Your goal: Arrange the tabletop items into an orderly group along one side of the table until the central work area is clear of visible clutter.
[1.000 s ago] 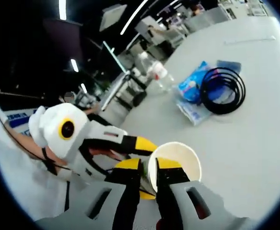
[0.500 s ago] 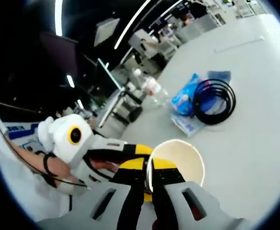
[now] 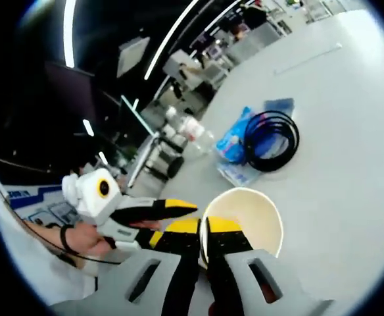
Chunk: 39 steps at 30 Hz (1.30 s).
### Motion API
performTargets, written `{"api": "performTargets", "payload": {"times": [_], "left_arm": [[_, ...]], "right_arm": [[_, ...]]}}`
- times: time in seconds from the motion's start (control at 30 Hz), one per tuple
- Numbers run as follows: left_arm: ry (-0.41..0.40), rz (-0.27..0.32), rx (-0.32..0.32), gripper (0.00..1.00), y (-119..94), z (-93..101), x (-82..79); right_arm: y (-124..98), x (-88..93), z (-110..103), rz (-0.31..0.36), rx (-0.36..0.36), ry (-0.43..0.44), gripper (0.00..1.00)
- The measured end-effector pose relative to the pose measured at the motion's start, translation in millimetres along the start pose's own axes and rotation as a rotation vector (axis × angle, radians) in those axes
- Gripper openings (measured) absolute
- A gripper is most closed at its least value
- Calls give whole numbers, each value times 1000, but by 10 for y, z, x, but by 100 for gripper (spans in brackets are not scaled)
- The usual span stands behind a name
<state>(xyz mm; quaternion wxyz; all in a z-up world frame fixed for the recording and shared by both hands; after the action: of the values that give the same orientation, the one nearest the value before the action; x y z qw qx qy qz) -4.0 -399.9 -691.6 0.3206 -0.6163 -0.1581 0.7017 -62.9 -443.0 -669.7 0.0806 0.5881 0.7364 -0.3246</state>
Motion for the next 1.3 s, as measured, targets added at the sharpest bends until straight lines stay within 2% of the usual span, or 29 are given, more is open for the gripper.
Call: {"api": "performTargets", "payload": {"times": [0.1, 0.27, 0.6, 0.7, 0.8, 0.87, 0.97, 1.17, 1.3], "left_arm": [[-117, 35, -48, 36, -53, -165, -8], [-220, 90, -149, 36, -174, -470, 7], [-292, 118, -281, 38, -411, -874, 137], [-302, 122, -312, 38, -467, -954, 159], [-320, 125, -314, 40, -492, -1002, 177], [-313, 106, -342, 41, -516, -1049, 218], [-331, 124, -355, 42, -568, -1084, 229], [-321, 97, -353, 46, -588, -1065, 295], [-320, 101, -359, 45, -609, -1067, 300]], "right_arm": [[-41, -13, 55, 13, 19, 14, 0], [-103, -55, 146, 43, 34, 47, 0], [-203, -84, 320, 82, 76, 91, 0], [-213, -106, 349, 89, 83, 93, 0], [-216, -132, 375, 94, 90, 94, 0], [-217, -163, 405, 97, 95, 96, 0], [-222, -217, 419, 100, 103, 91, 0], [-201, -321, 485, 89, 126, 67, 0], [-169, -419, 480, 88, 131, 50, 0]]}}
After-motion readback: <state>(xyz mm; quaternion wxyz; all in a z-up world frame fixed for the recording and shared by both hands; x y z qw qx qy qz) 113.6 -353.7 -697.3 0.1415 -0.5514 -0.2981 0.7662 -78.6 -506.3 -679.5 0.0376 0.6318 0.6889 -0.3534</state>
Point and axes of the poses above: the point that each gripper's makers call its tool centre point, and the gripper's own axes: y roughly forward along the fingers, z roughly to its right, x roughly out of its underside, the point moved 1 cm from there along -y, roughly backward along the fingers, and after that the axes turned 5 degrees about y, right-handed, at the moved point
